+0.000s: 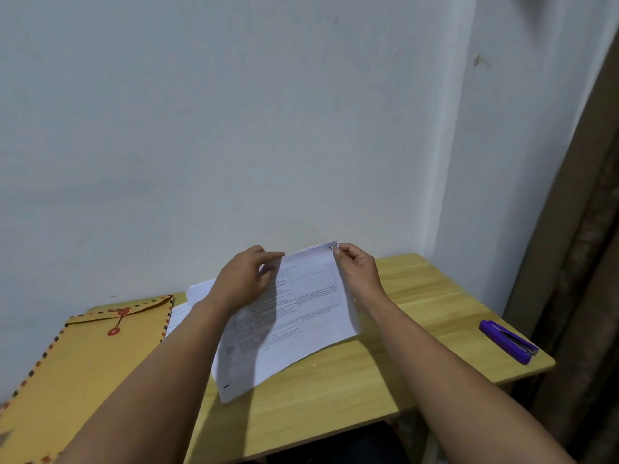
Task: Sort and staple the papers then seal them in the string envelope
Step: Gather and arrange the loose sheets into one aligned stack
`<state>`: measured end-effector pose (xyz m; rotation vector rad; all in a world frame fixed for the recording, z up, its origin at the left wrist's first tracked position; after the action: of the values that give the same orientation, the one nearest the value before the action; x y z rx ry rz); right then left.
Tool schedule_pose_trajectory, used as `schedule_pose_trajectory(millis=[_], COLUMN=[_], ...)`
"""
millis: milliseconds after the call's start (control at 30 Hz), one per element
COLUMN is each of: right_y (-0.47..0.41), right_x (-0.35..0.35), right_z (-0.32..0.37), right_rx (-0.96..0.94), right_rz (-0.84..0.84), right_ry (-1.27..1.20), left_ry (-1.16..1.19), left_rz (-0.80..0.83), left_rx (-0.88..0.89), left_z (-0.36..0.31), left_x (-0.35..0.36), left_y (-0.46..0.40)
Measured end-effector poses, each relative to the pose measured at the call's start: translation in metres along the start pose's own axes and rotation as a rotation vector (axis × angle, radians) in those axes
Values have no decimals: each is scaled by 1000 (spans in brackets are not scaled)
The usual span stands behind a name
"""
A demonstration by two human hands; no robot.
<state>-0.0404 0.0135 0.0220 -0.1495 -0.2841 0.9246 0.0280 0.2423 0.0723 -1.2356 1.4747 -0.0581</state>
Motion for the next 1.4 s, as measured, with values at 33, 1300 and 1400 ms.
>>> schedule_pose_trajectory(millis=[33,1300,1400], right_y=[-1,10,9], right_x=[0,-12,-11], right_z=[1,-25,-24], right_rx=[-1,49,47], right_rz=[-7,77,79], right_ry=[-9,214,213], left_ry=[-22,-302,-314], left_rz=[-9,94,85], left_rx=[23,188,187], left_z=[-2,-25,-25], left_x=[-3,6,5], left_y=[-3,-15,-15])
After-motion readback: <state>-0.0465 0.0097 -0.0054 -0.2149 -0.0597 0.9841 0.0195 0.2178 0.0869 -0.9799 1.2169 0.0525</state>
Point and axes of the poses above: each hand's wrist, its own y-axis away from the middle knuckle, its own x-axis out of the palm, z = x × y, the point moved 5 cm from there along -y, towards the middle knuckle, and after that the axes turned 9 degrees about -z, right-handed, at the moved point
